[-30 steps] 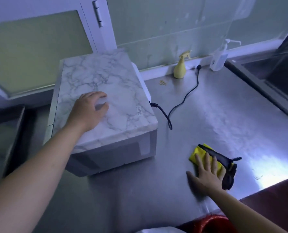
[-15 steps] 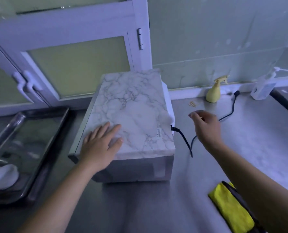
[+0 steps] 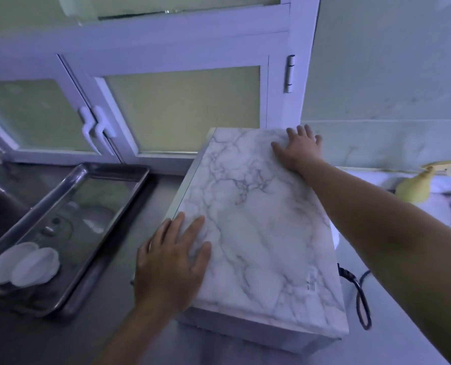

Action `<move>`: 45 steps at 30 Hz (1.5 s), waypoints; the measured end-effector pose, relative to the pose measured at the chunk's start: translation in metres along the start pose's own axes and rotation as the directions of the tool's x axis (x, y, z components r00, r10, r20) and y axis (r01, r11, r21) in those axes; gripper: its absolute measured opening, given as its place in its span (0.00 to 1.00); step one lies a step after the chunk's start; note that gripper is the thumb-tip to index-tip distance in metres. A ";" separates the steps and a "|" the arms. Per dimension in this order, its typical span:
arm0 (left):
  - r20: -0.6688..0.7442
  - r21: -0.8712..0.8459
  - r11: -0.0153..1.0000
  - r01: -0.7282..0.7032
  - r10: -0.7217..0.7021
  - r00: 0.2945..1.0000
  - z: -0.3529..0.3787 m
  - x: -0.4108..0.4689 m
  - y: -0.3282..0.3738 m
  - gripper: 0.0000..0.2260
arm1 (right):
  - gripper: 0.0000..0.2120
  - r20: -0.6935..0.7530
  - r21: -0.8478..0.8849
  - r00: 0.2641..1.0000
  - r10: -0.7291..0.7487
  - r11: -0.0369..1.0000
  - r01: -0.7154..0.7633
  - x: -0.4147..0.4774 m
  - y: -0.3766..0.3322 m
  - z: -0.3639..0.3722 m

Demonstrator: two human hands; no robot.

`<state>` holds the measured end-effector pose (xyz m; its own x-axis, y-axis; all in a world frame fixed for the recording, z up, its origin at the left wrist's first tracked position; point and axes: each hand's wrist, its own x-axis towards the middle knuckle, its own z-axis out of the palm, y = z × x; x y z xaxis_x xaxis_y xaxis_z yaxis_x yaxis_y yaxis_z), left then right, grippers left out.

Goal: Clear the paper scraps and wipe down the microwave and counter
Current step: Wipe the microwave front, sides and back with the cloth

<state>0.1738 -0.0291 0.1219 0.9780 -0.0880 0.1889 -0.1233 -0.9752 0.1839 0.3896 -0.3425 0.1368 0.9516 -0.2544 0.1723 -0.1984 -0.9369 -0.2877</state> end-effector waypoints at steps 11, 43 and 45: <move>-0.039 -0.002 1.000 -0.025 0.025 0.999 0.009 0.005 -0.009 0.25 | 0.39 0.194 -0.159 0.979 0.057 0.987 -0.026 0.070 0.006 0.010; 0.101 -0.266 0.687 -0.676 0.717 0.690 -0.003 0.088 -0.086 0.33 | 0.47 -0.066 -0.067 0.649 0.758 0.646 -0.761 -0.321 0.103 -0.072; 0.054 -0.276 0.745 -0.607 0.642 0.764 0.000 0.088 -0.088 0.35 | 0.45 -0.092 -0.051 0.618 0.781 0.616 -0.786 -0.345 0.095 -0.074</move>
<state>0.2712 0.0489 0.1220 0.6775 -0.7047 0.2107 -0.7318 -0.6173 0.2888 0.0252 -0.3613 0.1203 0.4115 -0.9109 -0.0312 -0.8821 -0.3894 -0.2650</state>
